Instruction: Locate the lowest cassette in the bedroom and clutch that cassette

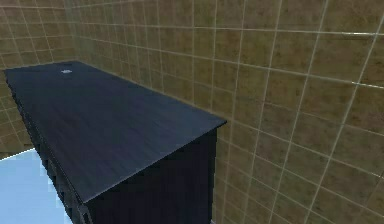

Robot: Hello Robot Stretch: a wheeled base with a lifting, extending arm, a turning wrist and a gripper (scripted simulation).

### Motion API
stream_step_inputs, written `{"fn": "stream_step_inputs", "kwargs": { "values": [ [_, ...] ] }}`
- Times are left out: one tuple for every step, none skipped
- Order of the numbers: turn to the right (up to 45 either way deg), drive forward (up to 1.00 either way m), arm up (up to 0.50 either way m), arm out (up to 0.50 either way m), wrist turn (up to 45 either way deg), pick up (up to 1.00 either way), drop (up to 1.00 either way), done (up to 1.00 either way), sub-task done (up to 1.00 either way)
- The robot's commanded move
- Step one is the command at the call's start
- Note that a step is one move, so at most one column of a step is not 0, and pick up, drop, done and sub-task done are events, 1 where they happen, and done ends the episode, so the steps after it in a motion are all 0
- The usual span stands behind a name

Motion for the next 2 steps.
{"fn": "stream_step_inputs", "kwargs": {
  "values": [
    [0.0,0.00,0.00,0.00,45.0,0.00,0.00,0.00,0.00],
    [0.0,0.00,0.00,0.00,15.0,0.00,0.00,0.00,0.00]
  ]
}}
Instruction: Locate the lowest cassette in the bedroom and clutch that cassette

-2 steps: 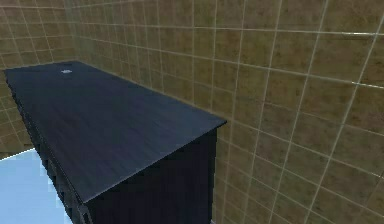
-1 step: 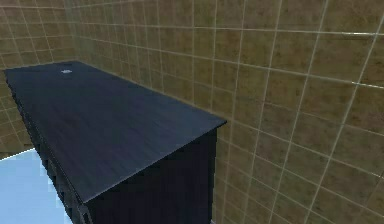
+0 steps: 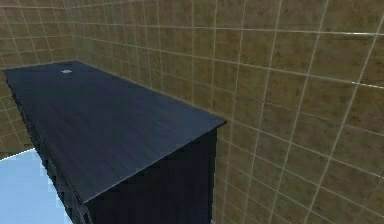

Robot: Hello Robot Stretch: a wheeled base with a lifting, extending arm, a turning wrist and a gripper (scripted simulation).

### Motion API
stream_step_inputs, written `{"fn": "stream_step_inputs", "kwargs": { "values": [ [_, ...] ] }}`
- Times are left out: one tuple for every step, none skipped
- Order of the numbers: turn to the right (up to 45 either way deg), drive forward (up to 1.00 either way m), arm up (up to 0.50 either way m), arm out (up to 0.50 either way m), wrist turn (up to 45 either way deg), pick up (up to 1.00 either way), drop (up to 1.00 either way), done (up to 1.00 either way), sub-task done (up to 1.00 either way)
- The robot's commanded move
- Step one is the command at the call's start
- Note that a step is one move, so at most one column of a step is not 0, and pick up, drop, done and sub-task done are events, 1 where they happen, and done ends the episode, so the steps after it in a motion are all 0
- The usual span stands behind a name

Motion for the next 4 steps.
{"fn": "stream_step_inputs", "kwargs": {
  "values": [
    [0.0,0.00,-0.30,0.00,0.0,0.00,0.00,0.00,0.00],
    [0.0,0.00,0.00,0.00,0.0,1.00,0.00,0.00,0.00],
    [0.0,0.00,0.10,0.00,0.0,0.00,0.00,0.00,0.00],
    [0.0,0.00,0.00,0.00,0.0,0.00,0.00,1.00,0.00]
  ]
}}
